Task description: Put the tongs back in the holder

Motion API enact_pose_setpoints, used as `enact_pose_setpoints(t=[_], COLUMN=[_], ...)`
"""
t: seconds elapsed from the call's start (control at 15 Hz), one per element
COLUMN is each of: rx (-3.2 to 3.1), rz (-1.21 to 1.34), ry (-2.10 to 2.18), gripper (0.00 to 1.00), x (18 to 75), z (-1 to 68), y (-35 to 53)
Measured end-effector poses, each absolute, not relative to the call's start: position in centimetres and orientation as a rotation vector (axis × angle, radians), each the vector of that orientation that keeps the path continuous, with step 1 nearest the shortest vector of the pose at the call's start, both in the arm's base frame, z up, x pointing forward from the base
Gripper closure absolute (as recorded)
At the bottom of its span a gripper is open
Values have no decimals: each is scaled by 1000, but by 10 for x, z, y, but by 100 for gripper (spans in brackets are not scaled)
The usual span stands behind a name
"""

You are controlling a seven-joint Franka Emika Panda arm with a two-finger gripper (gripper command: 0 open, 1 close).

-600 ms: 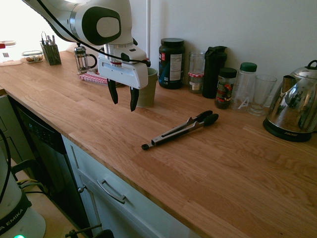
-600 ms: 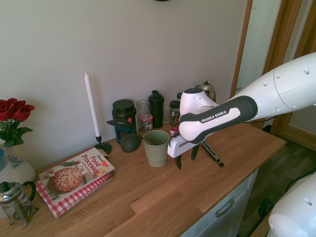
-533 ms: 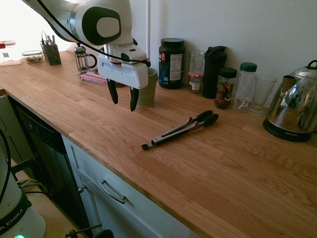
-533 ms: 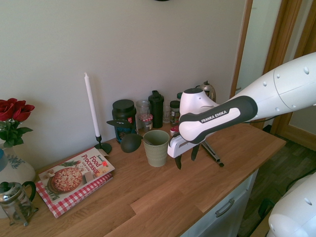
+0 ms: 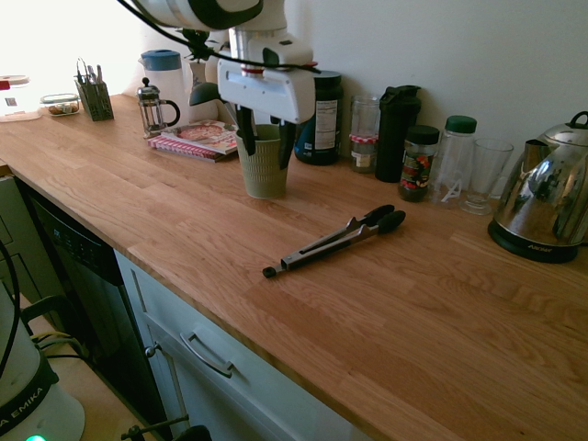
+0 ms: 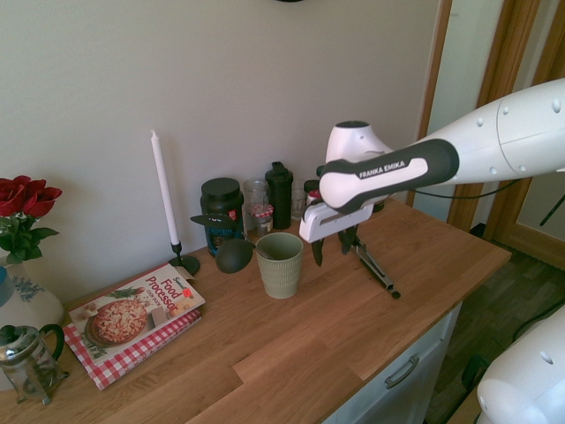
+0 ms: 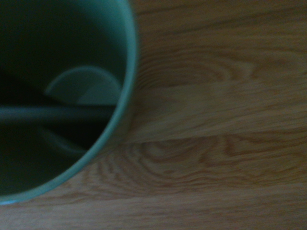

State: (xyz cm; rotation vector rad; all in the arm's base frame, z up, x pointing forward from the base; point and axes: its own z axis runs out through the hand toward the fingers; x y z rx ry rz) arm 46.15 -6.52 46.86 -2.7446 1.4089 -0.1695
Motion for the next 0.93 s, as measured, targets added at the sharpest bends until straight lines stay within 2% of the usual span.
enact_pose_setpoints(t=[0.4,0.93], rx=[-2690,-2653], rz=[-167,-141], ry=[1516,1600], gripper=[0,0], x=[509,550], z=[418,363], y=[-158,-189])
